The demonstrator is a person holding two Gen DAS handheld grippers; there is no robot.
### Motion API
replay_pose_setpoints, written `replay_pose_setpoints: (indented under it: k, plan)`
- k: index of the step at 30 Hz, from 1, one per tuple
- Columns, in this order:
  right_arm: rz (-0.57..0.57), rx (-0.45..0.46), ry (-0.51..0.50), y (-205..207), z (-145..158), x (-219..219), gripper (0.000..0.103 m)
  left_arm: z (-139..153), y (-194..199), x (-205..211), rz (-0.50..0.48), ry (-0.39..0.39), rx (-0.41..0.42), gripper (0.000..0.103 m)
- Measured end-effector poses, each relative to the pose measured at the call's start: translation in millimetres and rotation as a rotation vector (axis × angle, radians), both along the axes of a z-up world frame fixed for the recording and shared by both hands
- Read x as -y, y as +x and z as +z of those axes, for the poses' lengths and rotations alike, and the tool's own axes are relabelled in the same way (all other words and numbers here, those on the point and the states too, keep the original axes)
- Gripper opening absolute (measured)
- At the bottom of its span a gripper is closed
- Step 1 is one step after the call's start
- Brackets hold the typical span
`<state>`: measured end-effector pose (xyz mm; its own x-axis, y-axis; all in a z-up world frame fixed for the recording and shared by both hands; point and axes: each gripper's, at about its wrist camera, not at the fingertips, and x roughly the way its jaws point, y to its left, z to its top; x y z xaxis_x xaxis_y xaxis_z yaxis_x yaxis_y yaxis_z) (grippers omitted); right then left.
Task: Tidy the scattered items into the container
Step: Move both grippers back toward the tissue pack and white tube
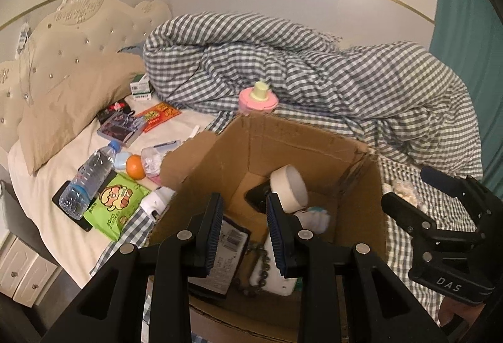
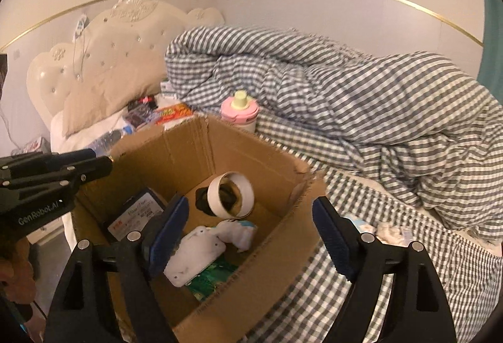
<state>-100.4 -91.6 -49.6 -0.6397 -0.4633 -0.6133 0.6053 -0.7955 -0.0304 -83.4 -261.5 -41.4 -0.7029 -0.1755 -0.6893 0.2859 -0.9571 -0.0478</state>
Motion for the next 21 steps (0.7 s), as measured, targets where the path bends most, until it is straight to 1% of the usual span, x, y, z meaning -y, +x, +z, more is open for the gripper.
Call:
replay_pose_setpoints:
  k: [5, 10, 15, 21]
  plan:
    - [-0.028, -0.039, -0.030, 12.3, 20.8, -27.5, 0.083, 15.9, 3.1, -25.9, -0.031, -0.019, -0.025, 0.029]
    - [-0.066, -0.080, -0.037, 21.4, 38.2, -61.0, 0.084, 28.9, 4.8, -54.9, -0.072, -0.026, -0.050, 0.029]
    - [-0.117, -0.099, -0.065, 25.6, 53.3, -99.2, 0.084, 40.1, 1.4, -89.7, -0.130, -0.050, -0.066, 0.029]
    - [-0.169, -0.126, -0.083, 32.1, 68.5, -140.1, 0.084, 54.5, 0.3, -127.0, -0.182, -0.056, -0.093, 0.029]
